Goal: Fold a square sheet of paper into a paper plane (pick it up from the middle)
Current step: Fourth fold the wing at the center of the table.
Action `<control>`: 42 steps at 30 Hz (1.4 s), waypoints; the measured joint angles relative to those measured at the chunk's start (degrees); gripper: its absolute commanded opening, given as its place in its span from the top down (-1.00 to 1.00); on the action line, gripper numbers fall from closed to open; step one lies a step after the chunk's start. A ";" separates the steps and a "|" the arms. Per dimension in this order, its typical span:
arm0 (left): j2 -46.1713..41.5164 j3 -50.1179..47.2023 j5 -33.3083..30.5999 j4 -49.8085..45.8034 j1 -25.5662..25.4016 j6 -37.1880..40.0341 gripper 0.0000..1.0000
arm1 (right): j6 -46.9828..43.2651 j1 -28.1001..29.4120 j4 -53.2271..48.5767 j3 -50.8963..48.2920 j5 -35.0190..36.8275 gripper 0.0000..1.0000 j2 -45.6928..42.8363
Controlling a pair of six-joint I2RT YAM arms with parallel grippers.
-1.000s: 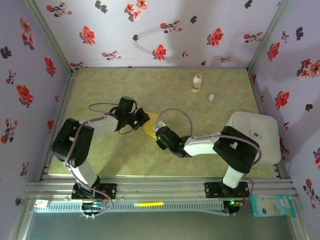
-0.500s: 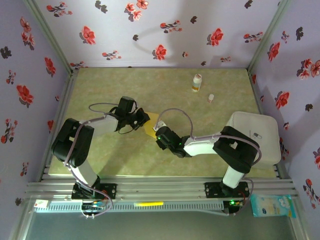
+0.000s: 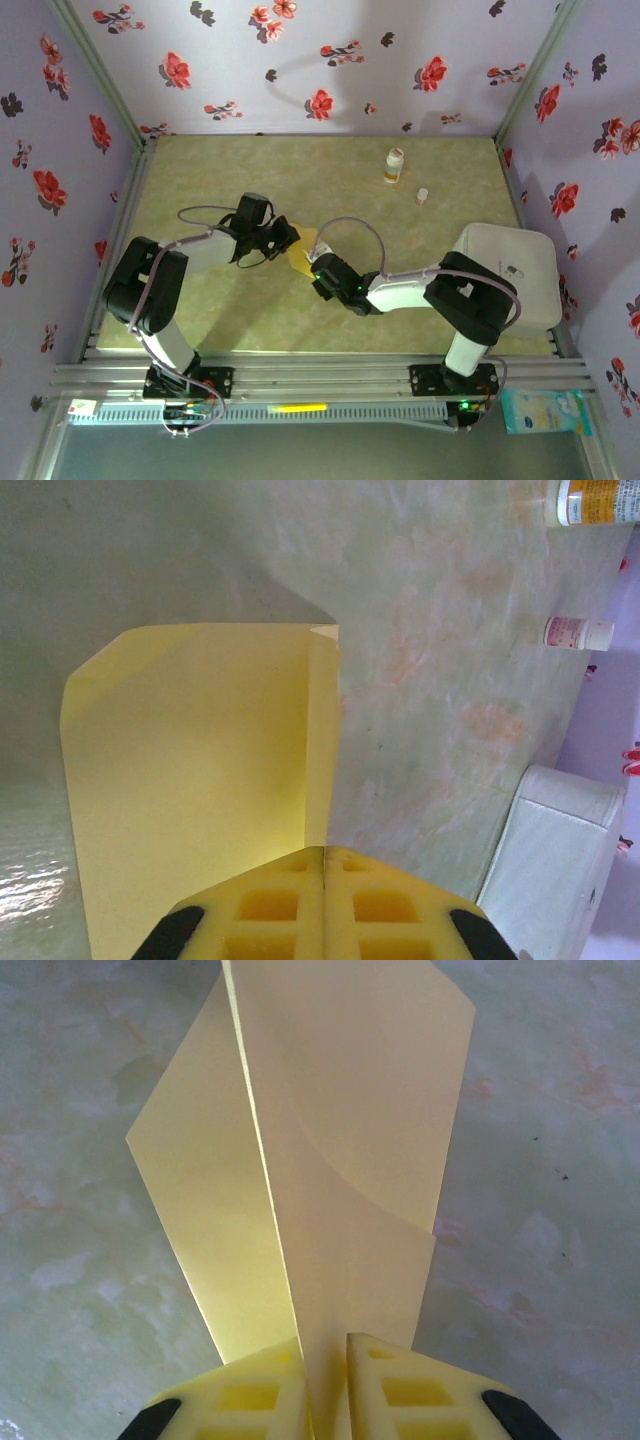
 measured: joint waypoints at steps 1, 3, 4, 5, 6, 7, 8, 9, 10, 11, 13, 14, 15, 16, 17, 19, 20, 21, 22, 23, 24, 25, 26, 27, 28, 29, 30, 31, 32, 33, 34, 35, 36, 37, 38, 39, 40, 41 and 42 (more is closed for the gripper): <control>0.00 0.00 0.00 0.00 0.00 0.00 0.98 | 0.02 0.00 0.00 0.00 -0.02 0.77 0.00; 0.00 0.00 0.00 0.00 0.00 0.00 0.94 | 0.44 0.00 0.00 0.00 -0.24 0.81 0.00; 0.00 0.00 0.00 0.00 0.00 0.00 0.92 | 0.50 0.00 0.02 0.00 -0.28 0.83 0.00; 0.00 0.00 0.00 0.00 0.00 0.00 0.89 | 0.83 0.00 0.02 0.00 -0.39 0.84 0.00; 0.00 0.00 0.00 0.00 0.00 0.00 0.82 | 1.07 -0.09 0.02 0.00 -0.59 0.84 0.00; 0.00 0.00 0.00 -0.02 0.00 -0.04 0.73 | 1.20 -0.15 0.04 0.00 -0.85 0.85 0.00; 0.00 0.00 0.02 0.00 0.00 -0.02 0.67 | 1.40 -0.26 0.04 0.00 -1.05 0.85 0.00; 0.00 0.00 0.00 -0.02 0.00 -0.07 0.57 | 1.51 -0.37 0.04 0.00 -1.40 0.86 0.00; 0.00 0.00 0.00 -0.02 0.00 0.02 0.47 | 1.55 -0.39 0.04 0.00 -1.68 0.86 0.00; -0.02 0.02 -0.02 -0.09 0.00 0.07 0.41 | 1.79 -0.57 0.04 0.00 -2.03 0.86 0.00; -0.04 0.04 -0.04 -0.24 0.02 0.04 0.33 | 2.25 -0.76 0.07 0.00 -2.62 0.86 0.00; -0.09 0.04 -0.09 -0.33 0.00 0.17 0.28 | 2.60 -0.96 0.07 0.00 -3.10 0.86 0.00; -0.24 0.04 -0.17 -0.59 0.02 0.28 0.25 | 2.93 -1.16 0.09 0.00 -3.67 0.86 0.00; -0.44 0.04 -0.28 -0.90 0.02 0.42 0.22 | 3.10 -1.36 0.11 0.00 -4.11 0.86 0.02; -0.70 0.04 -0.48 -1.20 0.02 0.48 0.19 | 3.50 -1.64 0.22 0.00 -4.79 0.86 0.09; -1.29 0.04 -0.79 -1.79 0.04 0.70 0.13 | 4.24 -2.19 0.46 0.00 -5.97 0.85 0.33; -1.64 0.04 -0.98 -2.10 0.04 0.72 0.12 | 4.61 -2.49 0.59 0.00 -6.82 0.84 0.59; -2.01 0.04 -1.20 -2.47 0.07 0.76 0.11 | 5.16 -2.80 0.74 0.00 -7.58 0.83 0.92; -2.27 0.04 -1.46 -2.80 0.07 0.83 0.11 | 5.55 -3.04 0.90 0.00 -8.22 0.83 1.22; -2.60 0.04 -1.75 -3.08 0.07 0.85 0.10 | 6.03 -3.32 1.42 0.02 -8.87 0.83 1.49; -2.89 0.04 -1.90 -3.28 0.11 0.87 0.10 | 6.56 -3.63 1.86 0.02 -9.70 0.82 1.60; -3.08 0.04 -2.10 -3.45 0.11 0.90 0.10 | 7.06 -3.87 2.21 0.02 -10.21 0.83 1.70; -3.28 0.04 -2.21 -3.67 0.13 0.90 0.10 | 7.56 -4.17 2.45 0.02 -10.99 0.83 1.73; -3.39 0.04 -2.23 -3.78 0.17 0.92 0.10 | 8.15 -4.52 2.78 0.02 -11.78 0.84 1.79; -3.48 0.04 -2.36 -3.89 0.22 0.92 0.10 | 8.66 -4.83 3.02 0.02 -12.50 0.84 1.86; -3.52 0.04 -2.51 -4.09 0.22 0.96 0.10 | 9.11 -5.25 3.26 0.02 -13.44 0.84 1.90; -3.54 0.04 -2.62 -4.11 0.26 1.07 0.10 | 9.79 -5.66 3.43 0.02 -14.51 0.84 1.95; -3.54 0.04 -2.64 -4.13 0.28 1.09 0.10 | 10.25 -6.03 3.54 0.02 -15.43 0.84 1.97; -3.58 0.04 -2.64 -4.13 0.33 1.11 0.10 | 10.78 -6.45 3.72 0.02 -16.46 0.84 2.01; -3.61 0.04 -2.67 -4.13 0.35 1.11 0.11 | 11.45 -6.91 3.93 0.02 -17.55 0.84 2.10; -3.61 0.04 -2.67 -4.11 0.37 1.11 0.11 | 11.85 -7.23 4.15 0.02 -18.43 0.84 2.19; -3.61 0.04 -2.67 -4.13 0.37 1.11 0.11 | 12.37 -7.63 4.44 0.04 -19.41 0.83 2.34; -3.61 0.04 -2.69 -4.13 0.39 1.11 0.11 | 12.79 -7.91 4.57 0.11 -20.22 0.84 2.45; -3.61 0.04 -2.69 -4.13 0.39 1.14 0.11 | 13.14 -8.09 4.61 0.20 -20.74 0.84 2.54; -3.61 0.04 -2.69 -4.13 0.39 1.14 0.11 | 13.57 -8.35 4.72 0.37 -21.53 0.83 2.67; -3.61 0.04 -2.69 -4.13 0.39 1.14 0.12 | 14.03 -8.59 4.72 0.52 -22.16 0.84 2.82; -3.61 0.04 -2.69 -4.13 0.42 1.14 0.14 | 14.43 -8.76 4.76 0.63 -22.73 0.83 2.93; -3.61 0.04 -2.69 -4.13 0.44 1.14 0.17 | 14.82 -9.05 4.76 0.74 -23.39 0.84 3.02; -3.61 0.04 -2.69 -4.13 0.44 1.20 0.19 | 15.17 -9.33 4.74 0.83 -24.15 0.83 3.08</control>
